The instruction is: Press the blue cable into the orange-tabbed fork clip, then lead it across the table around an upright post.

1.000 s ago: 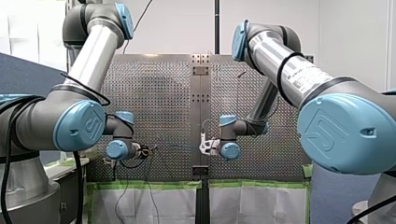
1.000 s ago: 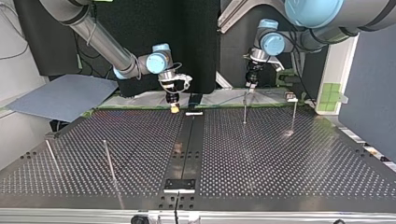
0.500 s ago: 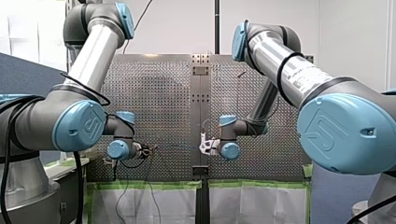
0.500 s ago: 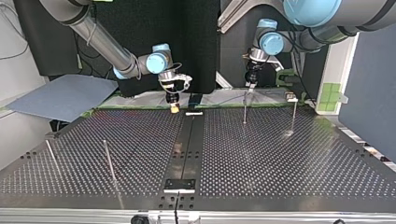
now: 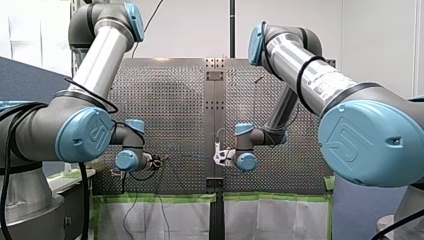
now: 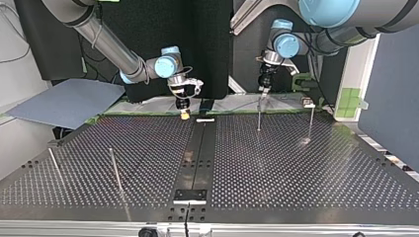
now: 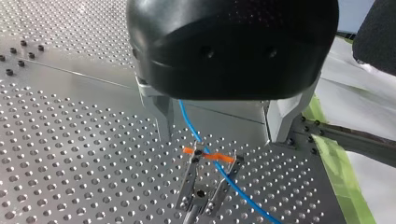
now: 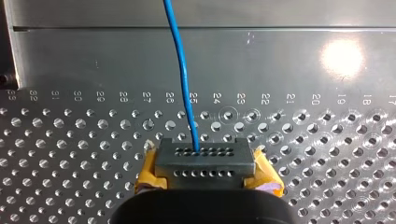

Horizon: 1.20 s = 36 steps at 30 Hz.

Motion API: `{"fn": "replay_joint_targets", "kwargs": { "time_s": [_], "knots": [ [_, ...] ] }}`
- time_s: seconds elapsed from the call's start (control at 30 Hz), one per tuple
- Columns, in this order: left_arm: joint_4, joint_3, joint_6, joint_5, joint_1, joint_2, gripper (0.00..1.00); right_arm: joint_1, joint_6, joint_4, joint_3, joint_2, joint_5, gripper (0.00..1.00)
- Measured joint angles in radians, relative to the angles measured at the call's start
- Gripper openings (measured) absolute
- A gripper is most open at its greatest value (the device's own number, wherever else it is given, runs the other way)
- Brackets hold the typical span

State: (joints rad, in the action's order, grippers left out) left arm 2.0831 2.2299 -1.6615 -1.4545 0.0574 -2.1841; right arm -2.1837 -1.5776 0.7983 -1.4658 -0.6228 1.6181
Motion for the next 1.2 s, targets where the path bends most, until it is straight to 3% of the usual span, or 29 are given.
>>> {"fn": "replay_joint_targets", "kwargs": {
  "time_s": [0.4, 0.63, 0.9, 1.2],
  "knots": [
    [0.028, -0.001, 0.046, -0.002, 0.032, 0.000, 1.00, 0.000, -0.001, -0.001, 0.000, 0.001, -0.002, 0.00],
    [0.031, -0.016, 0.072, -0.033, 0.081, 0.001, 1.00, 0.000, -0.001, -0.001, 0.000, 0.003, -0.002, 0.00],
    [0.040, -0.076, 0.028, -0.097, 0.147, 0.000, 1.00, 0.000, -0.001, -0.003, 0.000, 0.004, -0.004, 0.00],
    [0.056, -0.140, -0.058, -0.183, 0.233, -0.006, 1.00, 0.000, -0.001, -0.004, 0.000, 0.006, -0.004, 0.00]
  ]
}}
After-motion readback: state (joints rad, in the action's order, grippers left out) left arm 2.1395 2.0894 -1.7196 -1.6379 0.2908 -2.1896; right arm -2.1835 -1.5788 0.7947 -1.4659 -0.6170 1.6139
